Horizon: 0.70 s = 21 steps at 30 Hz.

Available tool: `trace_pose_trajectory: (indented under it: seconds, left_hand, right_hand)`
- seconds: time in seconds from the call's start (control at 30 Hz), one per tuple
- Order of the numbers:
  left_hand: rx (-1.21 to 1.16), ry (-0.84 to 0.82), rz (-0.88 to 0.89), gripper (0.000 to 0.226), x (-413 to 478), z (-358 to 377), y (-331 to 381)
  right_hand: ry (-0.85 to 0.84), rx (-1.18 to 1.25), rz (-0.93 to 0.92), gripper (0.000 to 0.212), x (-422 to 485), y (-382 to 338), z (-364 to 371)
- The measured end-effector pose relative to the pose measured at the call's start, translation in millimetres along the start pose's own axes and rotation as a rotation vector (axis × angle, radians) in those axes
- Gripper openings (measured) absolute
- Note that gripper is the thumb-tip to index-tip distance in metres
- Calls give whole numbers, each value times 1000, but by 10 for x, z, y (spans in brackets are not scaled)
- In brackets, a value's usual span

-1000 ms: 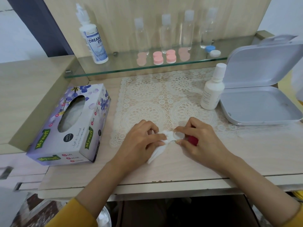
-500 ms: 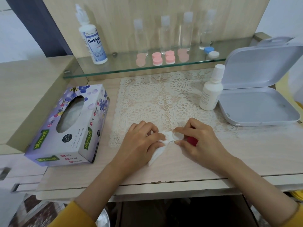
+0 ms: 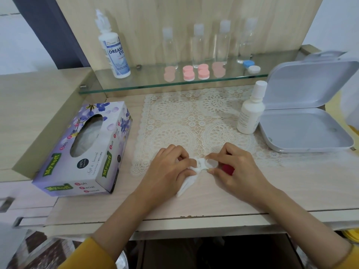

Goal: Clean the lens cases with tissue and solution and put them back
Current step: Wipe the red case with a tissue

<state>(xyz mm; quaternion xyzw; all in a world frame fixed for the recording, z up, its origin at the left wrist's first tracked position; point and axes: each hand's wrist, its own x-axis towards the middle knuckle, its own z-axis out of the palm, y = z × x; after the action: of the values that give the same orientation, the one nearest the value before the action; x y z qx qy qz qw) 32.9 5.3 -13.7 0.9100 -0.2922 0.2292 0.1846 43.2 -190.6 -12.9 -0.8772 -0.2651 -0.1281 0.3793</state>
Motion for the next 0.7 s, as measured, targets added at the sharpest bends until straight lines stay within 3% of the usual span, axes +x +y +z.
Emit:
trace_pose_trajectory:
  seconds: [0.2,0.43,0.6,0.7]
  left_hand:
    - [-27,82,14,16,-27,-1,23]
    - [-382,167,-127,10,-29,-58,148]
    - [-681,68,-331,16,63,-138,229]
    - [-892,58,-543,14,127,-227,289]
  right_hand:
    - [7,9,0,26,-8,1,-2]
    - [100,43,3,24,12,-28,-25]
    - [177,98,5,29,39,-119,-56]
    - [174,184,0,28,60,-144,-76]
